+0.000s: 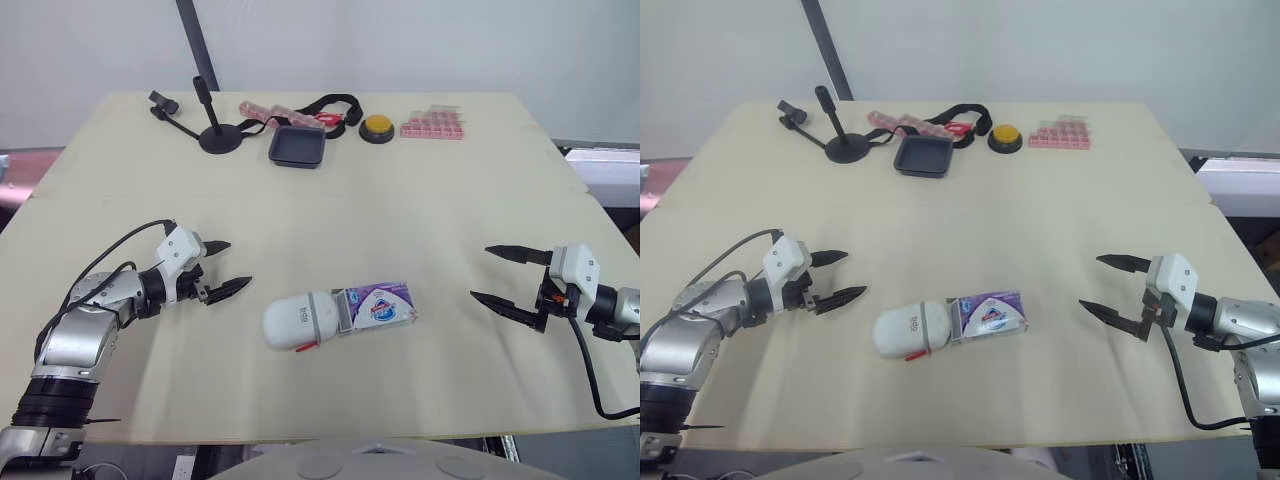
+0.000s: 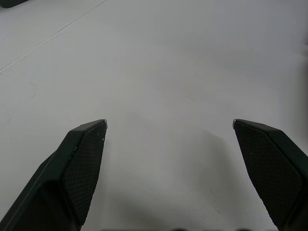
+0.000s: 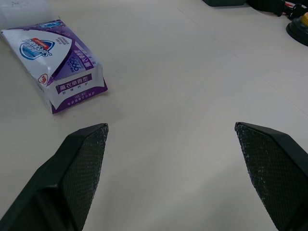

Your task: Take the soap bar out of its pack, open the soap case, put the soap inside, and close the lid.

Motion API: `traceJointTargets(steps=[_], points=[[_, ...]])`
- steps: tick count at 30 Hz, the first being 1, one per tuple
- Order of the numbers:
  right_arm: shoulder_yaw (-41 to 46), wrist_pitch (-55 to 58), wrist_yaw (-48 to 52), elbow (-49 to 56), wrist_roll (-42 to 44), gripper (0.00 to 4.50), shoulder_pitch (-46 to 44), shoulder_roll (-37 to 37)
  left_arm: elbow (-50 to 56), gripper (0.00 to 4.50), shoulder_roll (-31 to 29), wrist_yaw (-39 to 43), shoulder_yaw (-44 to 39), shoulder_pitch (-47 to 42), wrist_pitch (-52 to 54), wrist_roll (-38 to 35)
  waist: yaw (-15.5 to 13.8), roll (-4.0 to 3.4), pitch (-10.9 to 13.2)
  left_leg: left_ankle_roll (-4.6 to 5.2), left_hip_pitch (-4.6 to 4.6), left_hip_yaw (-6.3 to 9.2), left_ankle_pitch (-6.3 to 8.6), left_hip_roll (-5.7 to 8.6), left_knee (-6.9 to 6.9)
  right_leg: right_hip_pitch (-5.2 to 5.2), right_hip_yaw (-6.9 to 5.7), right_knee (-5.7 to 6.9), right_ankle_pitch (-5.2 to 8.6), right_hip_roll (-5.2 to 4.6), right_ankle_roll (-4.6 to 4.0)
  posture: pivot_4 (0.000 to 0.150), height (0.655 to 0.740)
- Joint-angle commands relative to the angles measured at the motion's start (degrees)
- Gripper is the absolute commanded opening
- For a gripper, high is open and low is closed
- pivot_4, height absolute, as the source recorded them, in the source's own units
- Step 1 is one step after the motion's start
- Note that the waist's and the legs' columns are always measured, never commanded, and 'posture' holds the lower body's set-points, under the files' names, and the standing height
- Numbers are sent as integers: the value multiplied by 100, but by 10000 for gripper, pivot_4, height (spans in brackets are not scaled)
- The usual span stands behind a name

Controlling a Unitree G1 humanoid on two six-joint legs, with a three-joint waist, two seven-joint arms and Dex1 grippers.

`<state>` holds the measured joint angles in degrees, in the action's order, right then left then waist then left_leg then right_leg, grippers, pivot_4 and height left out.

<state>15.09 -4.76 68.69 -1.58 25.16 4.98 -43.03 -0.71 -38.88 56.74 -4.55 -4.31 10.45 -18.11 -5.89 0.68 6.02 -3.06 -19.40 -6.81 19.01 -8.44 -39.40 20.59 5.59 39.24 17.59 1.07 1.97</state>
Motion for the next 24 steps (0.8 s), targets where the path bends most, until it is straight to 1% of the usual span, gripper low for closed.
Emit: traceJointTargets(steps=[1, 7, 16, 19, 21, 24], points=[[103, -43, 115, -28, 103, 45000, 23, -61, 208, 44532, -27, -5, -139, 1, -32, -93, 5, -1, 0, 0, 0, 0, 0, 0, 0, 0, 0, 0, 0, 0, 0, 1500, 7400], [96, 73, 262, 51, 144, 45000, 148, -102, 210, 44532, -45, 200, -108, -66, -2, -250, -3, -1, -1, 0, 0, 0, 0, 0, 0, 0, -1, 0, 0, 0, 0, 1500, 7400], [105, 195, 253, 91, 119, 45000, 152, -105, 203, 44532, -23, 239, -123, -219, 135, -400, -3, -2, -1, 0, 0, 0, 0, 0, 0, 0, 0, 0, 0, 0, 0, 1500, 7400], [84, 302, 161, 73, 35, 45000, 106, -155, 186, 44532, 27, 285, -223, -289, 285, -621, -3, -3, -2, 0, 0, 0, 0, 0, 0, 0, 0, 0, 0, 0, 0, 1500, 7400], [32, 402, 195, 141, 19, 45000, 53, -239, 205, 44532, 47, 399, -329, -267, 374, -881, 6, -3, -2, 0, 1, 0, 0, 0, 0, 0, -1, 0, 0, 0, 0, 1500, 7400], [-152, 517, 291, 351, 10, 45000, -156, -384, 261, 44532, -66, 889, -413, 0, 92, -1036, 36, -6, -3, 0, 4, -1, 0, 0, 3, 0, 1, 0, 0, 1, -1, 1500, 7400]])
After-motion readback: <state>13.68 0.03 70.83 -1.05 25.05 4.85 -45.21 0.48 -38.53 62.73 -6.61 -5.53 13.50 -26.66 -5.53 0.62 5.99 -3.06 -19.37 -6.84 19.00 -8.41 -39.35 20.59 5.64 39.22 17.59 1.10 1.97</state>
